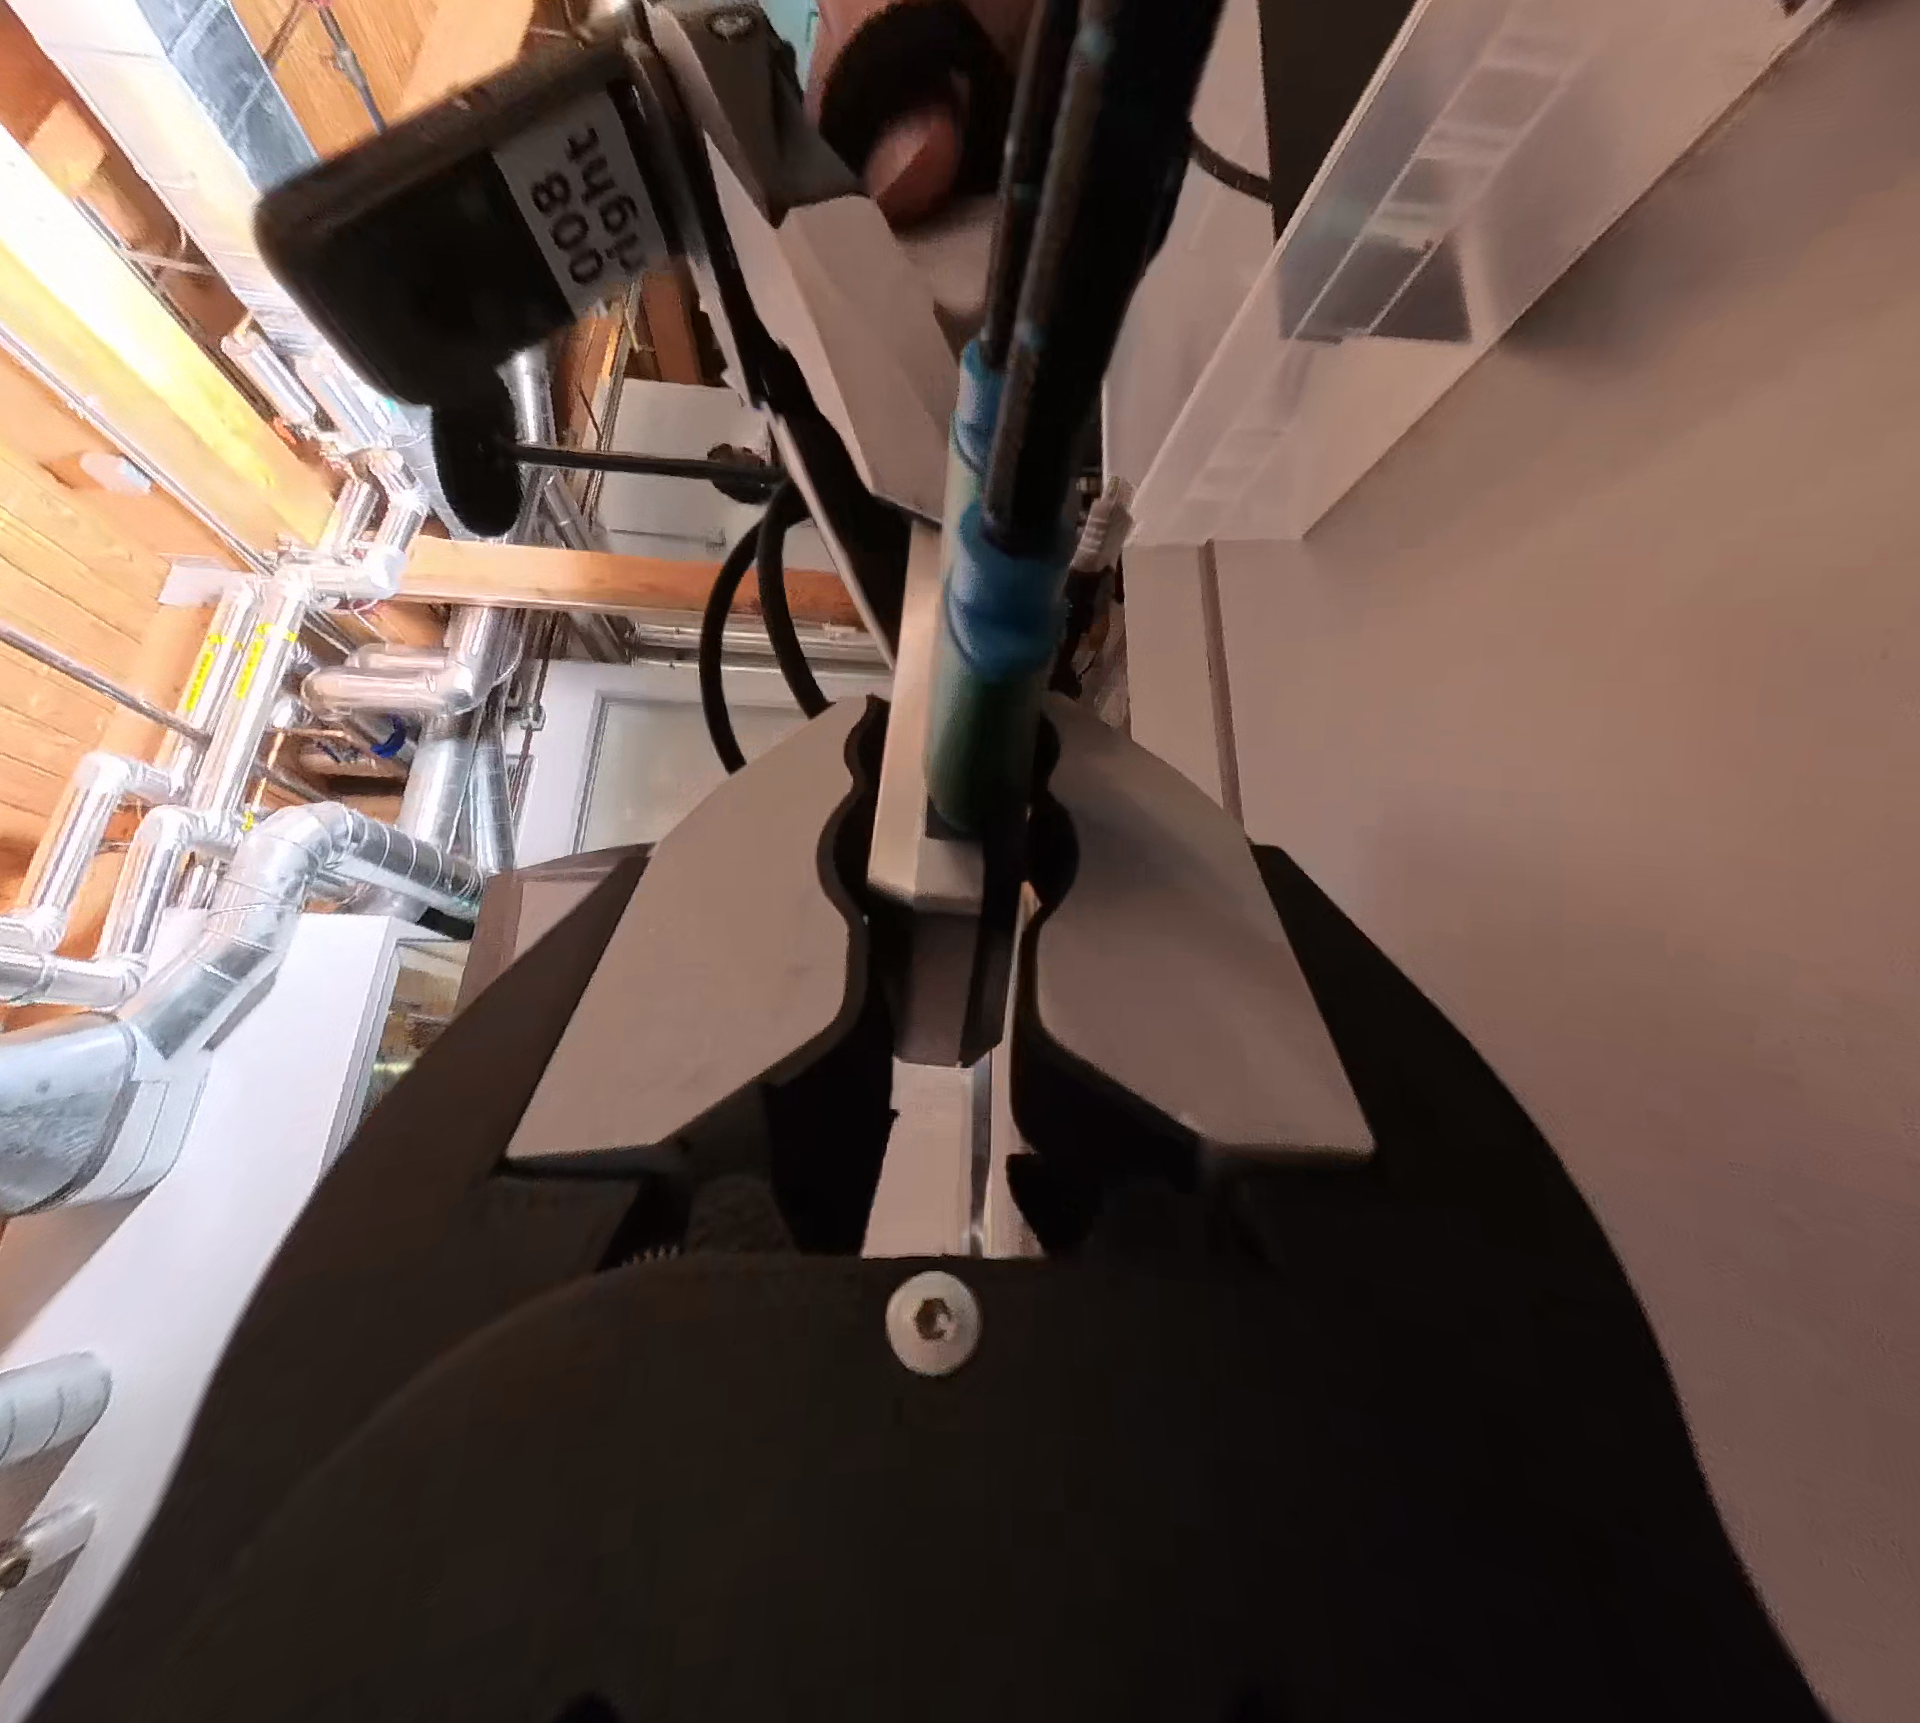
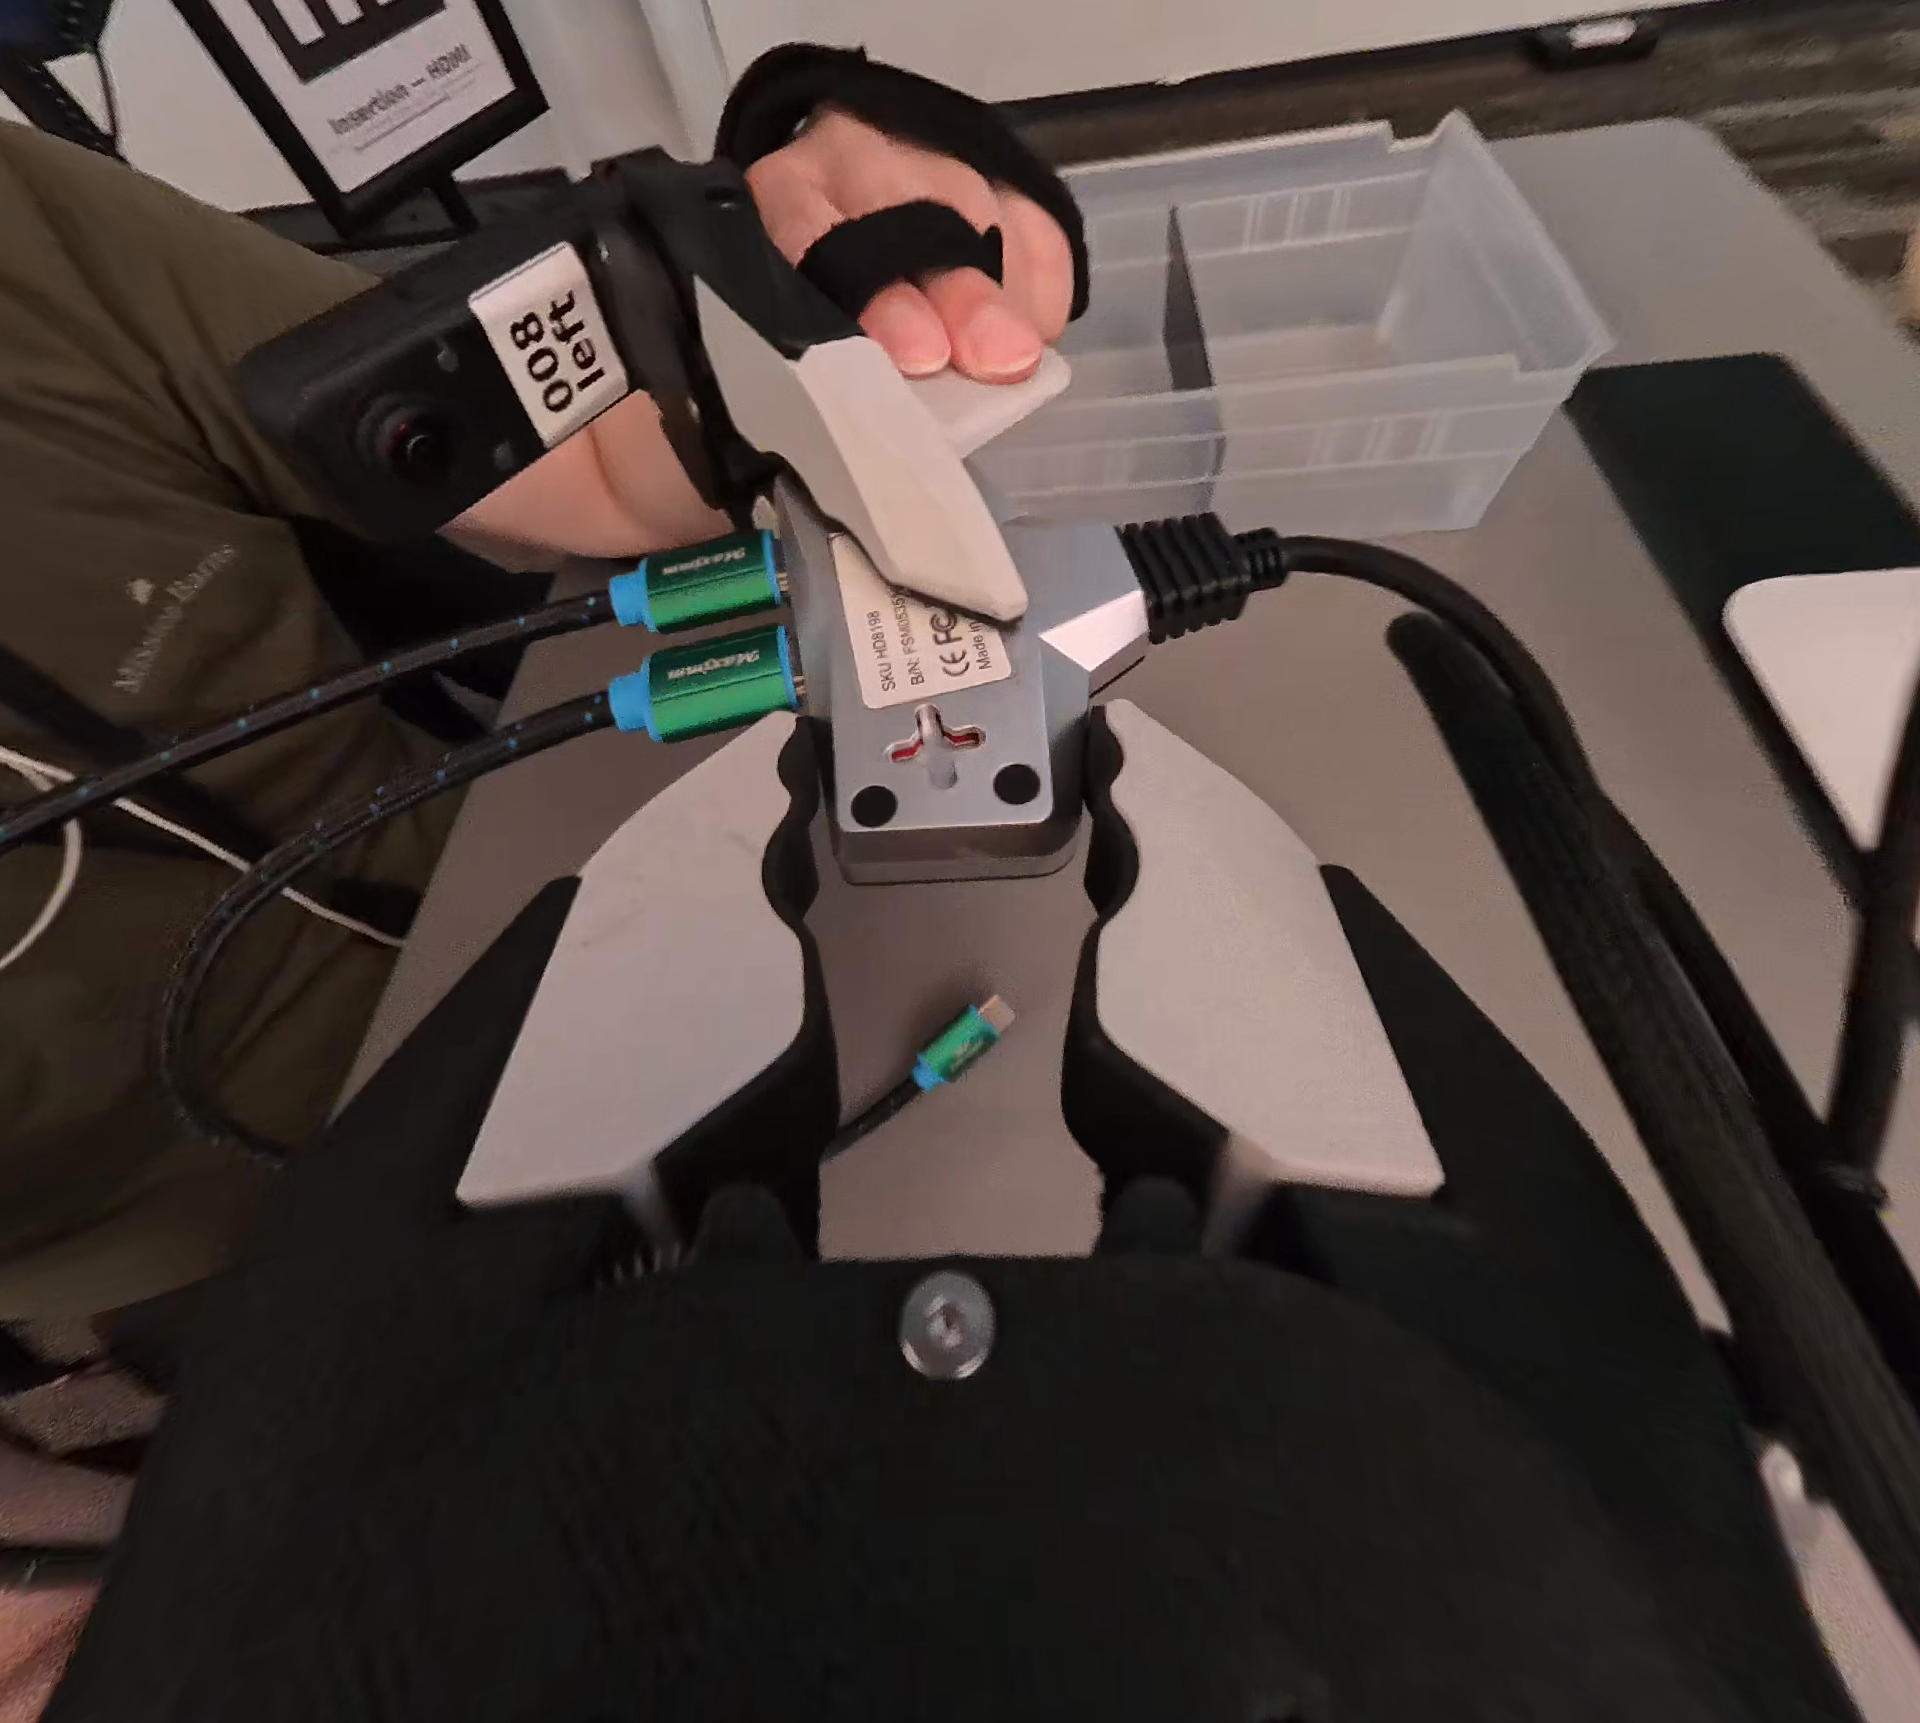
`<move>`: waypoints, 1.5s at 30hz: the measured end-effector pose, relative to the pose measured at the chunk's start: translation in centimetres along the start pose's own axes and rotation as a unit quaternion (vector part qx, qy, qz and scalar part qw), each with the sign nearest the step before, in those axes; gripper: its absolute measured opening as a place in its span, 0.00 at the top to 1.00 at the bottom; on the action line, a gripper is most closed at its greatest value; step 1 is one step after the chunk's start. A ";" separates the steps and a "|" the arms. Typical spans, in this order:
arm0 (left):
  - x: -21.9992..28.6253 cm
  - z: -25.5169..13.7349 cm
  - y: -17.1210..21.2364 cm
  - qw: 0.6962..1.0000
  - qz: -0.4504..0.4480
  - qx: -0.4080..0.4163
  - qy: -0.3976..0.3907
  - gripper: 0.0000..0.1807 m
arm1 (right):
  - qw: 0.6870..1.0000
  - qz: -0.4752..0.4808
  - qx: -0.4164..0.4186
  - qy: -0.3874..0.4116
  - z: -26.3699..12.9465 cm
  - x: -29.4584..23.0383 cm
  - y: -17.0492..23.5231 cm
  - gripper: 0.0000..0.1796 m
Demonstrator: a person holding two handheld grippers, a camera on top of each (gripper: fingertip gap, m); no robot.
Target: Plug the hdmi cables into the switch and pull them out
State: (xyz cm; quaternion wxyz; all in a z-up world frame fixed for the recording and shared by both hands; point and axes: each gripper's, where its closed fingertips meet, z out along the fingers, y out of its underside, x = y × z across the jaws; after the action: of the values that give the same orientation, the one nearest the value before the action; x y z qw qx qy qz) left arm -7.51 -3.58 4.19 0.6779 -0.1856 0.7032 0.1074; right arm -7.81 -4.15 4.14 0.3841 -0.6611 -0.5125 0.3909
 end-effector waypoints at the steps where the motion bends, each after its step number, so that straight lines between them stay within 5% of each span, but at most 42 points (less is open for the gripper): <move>1: -0.1 0.0 0.3 1.000 0.008 -0.009 -0.001 0.87 | 1.000 -0.010 0.007 0.019 -0.3 0.3 -0.3 0.72; 7: -2.5 -0.7 4.7 0.994 0.021 -0.102 -0.043 0.87 | 0.970 -0.085 0.024 0.227 -5.6 2.4 -3.1 0.74; 14: -5.3 -2.2 10.2 0.970 0.007 -0.223 -0.099 0.87 | 0.869 -0.105 0.166 0.454 -13.7 -2.0 -10.8 0.79; 19: -6.5 -3.5 12.8 0.954 -0.013 -0.275 -0.121 0.87 | 0.881 -0.146 0.203 0.401 -7.8 -7.5 -13.6 0.85; 27: -6.2 -3.4 13.5 0.949 -0.012 -0.292 -0.116 0.87 | 0.913 -0.111 0.095 0.381 0.3 -1.5 -10.0 0.85; 35: -5.0 -2.0 13.0 0.948 0.011 -0.304 -0.098 0.87 | 0.908 -0.105 -0.002 0.406 3.4 2.0 -6.4 0.86; 45: -4.6 -1.3 12.7 0.945 0.011 -0.312 -0.094 0.87 | 0.900 -0.118 -0.025 0.418 3.4 3.8 -5.2 0.96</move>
State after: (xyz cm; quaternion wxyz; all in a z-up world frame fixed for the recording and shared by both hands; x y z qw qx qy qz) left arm -13.83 7.91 7.60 0.6478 -0.3689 0.5698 0.3459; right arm -12.24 0.85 6.98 0.5898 -0.7078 -0.3884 0.0172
